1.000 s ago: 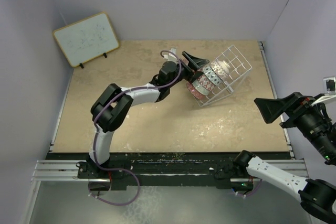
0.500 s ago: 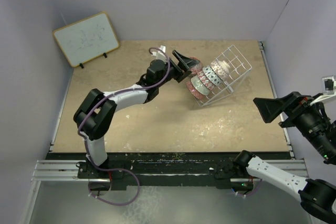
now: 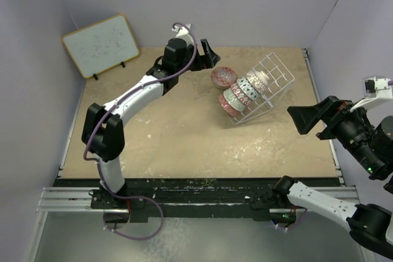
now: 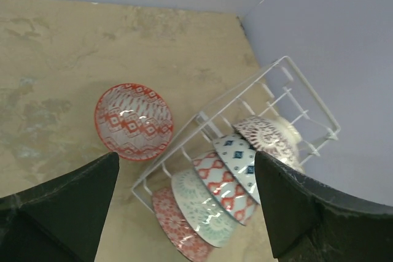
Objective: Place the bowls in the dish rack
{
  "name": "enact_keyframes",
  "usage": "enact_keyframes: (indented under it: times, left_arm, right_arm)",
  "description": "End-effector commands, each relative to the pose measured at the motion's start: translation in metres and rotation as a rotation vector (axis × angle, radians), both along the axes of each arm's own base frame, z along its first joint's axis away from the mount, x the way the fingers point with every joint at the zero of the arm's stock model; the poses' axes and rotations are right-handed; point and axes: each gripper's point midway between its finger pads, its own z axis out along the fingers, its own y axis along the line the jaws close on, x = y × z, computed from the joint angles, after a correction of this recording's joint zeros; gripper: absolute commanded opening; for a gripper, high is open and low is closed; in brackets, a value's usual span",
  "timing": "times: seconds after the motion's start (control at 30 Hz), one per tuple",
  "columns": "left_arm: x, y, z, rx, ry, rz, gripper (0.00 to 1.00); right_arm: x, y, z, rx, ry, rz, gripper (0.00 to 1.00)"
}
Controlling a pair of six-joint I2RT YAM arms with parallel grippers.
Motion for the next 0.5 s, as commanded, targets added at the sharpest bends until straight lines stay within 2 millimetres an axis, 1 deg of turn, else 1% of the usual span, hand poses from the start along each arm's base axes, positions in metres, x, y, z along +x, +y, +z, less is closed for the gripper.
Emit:
enact_keyframes:
  times: [0.0, 0.1, 0.2, 0.4, 0.47]
  left_arm:
    - [0.010, 0.001, -0.084, 0.282, 0.102, -0.065, 0.91]
    - [0.022, -0.003, -0.116, 0.303, 0.159, -0.060, 0.85]
    - [0.032, -0.006, -0.137, 0.299, 0.183, -0.052, 0.83]
    - [0.049, -0.021, -0.155, 0.248, 0.190, -0.055, 0.82]
    - [0.054, -0.025, -0.156, 0.201, 0.196, -0.050, 0.82]
  right_arm:
    - [0.007, 0.006, 0.014, 0.010, -0.037, 0.005, 1.00]
    - [0.007, 0.003, 0.016, 0.006, -0.038, -0.007, 1.00]
    - [0.005, -0.003, 0.016, 0.005, -0.037, -0.026, 1.00]
    - [0.004, -0.010, 0.013, 0.003, -0.030, -0.056, 1.00]
    - [0.005, -0.011, 0.010, -0.003, -0.026, -0.065, 1.00]
